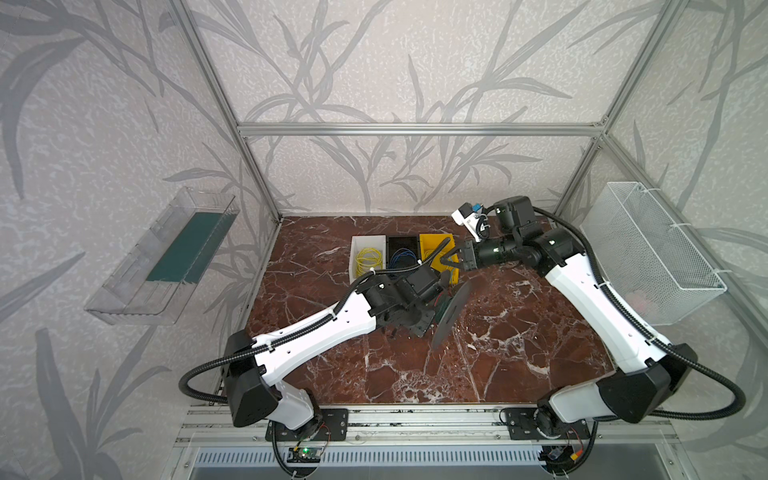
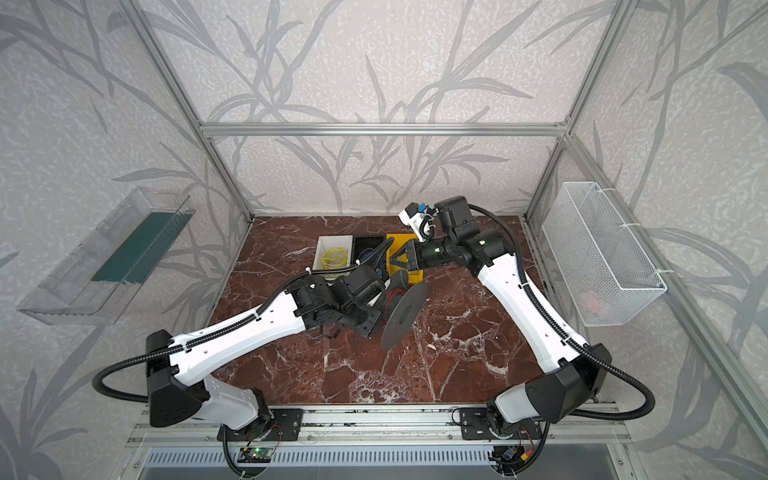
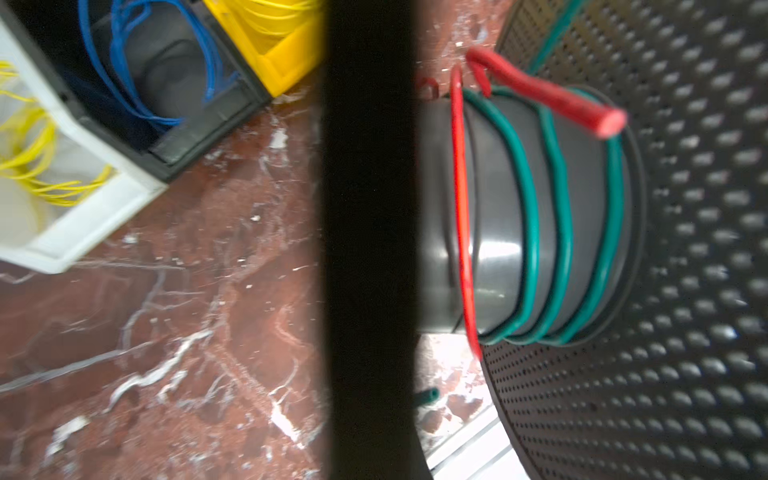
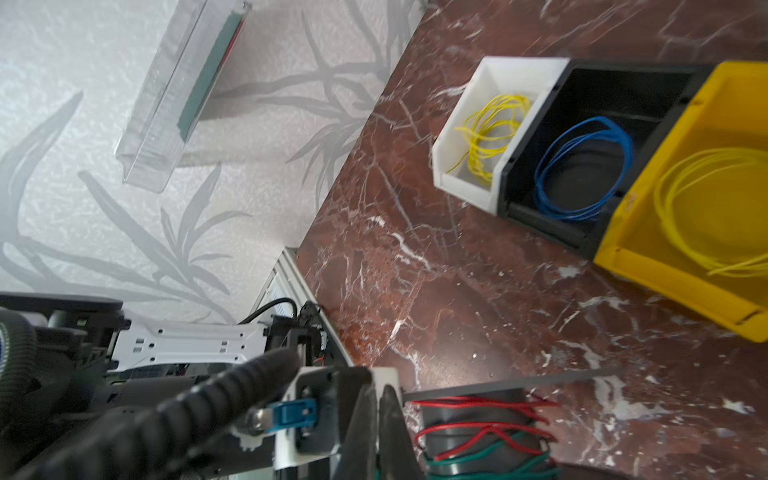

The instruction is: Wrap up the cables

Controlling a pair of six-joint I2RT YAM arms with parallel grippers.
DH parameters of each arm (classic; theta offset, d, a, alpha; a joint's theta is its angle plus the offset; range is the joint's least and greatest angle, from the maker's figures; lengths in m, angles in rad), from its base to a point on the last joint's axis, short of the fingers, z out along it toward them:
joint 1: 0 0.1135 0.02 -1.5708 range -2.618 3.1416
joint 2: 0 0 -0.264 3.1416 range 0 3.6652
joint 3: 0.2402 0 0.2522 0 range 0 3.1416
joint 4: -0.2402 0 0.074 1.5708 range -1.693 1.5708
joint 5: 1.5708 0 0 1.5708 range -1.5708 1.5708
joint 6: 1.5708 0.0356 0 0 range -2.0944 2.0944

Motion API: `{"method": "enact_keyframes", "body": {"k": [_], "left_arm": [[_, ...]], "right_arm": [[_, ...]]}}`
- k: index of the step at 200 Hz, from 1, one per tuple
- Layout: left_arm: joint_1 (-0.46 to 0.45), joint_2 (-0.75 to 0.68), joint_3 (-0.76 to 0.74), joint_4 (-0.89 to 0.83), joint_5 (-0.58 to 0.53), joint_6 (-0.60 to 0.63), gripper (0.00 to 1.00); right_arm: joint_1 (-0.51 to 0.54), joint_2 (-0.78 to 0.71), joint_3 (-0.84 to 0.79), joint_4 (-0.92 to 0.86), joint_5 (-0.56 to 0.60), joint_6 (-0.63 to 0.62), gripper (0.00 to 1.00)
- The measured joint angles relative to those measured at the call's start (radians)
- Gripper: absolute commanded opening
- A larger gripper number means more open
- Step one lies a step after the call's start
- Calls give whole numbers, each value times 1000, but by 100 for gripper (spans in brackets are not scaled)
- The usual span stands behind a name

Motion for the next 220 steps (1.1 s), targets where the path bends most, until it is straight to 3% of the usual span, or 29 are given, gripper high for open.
{"method": "enact_keyframes", "body": {"k": [37,103,176,220], "left_arm": [[53,58,24,-45,4,-79,0],[128,81,8,83,203,-271,0],[201,62,-88,103,446,-370,0],[216,136,48,-88,495,-362,0]], "right_arm": [[21,-132,-237,142,12,89,0],[161,-188,-394,358,144,221,0],[299,-193,-386,232,431,-6,0],[327,-207,-386,219,488,-90,0]]}}
